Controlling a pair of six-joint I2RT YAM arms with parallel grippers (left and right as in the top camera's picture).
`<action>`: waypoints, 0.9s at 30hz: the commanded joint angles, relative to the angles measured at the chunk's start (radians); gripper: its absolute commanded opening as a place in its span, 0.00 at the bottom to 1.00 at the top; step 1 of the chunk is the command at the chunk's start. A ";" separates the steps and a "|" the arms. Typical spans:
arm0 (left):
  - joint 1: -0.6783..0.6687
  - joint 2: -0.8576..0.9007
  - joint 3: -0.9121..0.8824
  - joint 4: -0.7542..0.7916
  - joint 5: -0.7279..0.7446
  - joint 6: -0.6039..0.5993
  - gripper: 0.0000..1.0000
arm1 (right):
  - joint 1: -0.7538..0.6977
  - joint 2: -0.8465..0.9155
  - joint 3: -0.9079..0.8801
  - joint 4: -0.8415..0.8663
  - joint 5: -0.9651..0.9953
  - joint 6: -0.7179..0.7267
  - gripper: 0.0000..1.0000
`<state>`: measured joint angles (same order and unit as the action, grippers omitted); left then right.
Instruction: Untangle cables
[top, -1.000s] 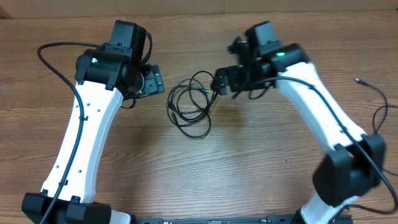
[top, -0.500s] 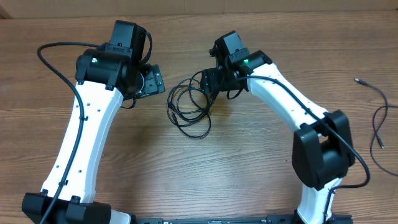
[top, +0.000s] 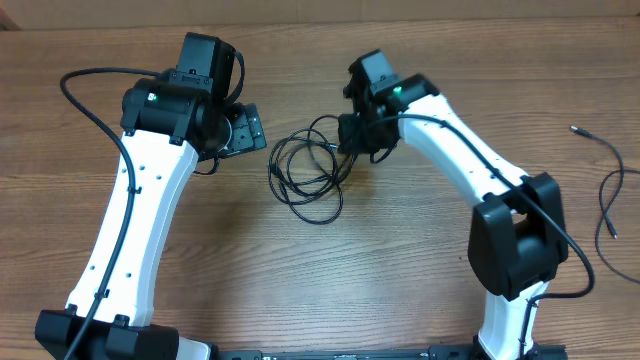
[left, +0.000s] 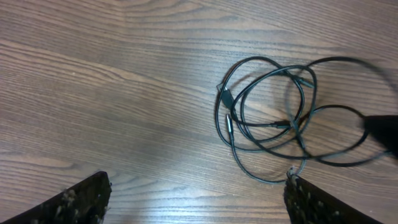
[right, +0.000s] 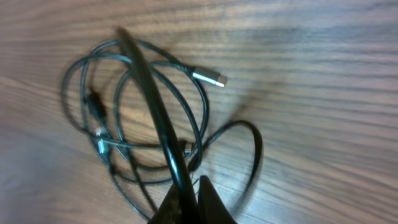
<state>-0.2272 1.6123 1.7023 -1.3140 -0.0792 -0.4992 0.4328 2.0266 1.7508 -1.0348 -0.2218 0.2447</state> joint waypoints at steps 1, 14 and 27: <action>0.002 -0.015 0.015 0.003 0.002 -0.010 0.91 | -0.030 -0.162 0.188 -0.043 -0.013 -0.071 0.04; 0.002 -0.015 0.015 0.018 0.018 -0.010 0.93 | -0.043 -0.328 0.534 -0.119 0.164 -0.101 0.04; 0.002 0.024 0.013 0.183 0.795 0.510 0.96 | -0.042 -0.344 0.534 -0.050 -0.042 -0.077 0.04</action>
<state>-0.2272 1.6146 1.7023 -1.1419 0.4133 -0.2085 0.3878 1.6890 2.2833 -1.0927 -0.2325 0.1608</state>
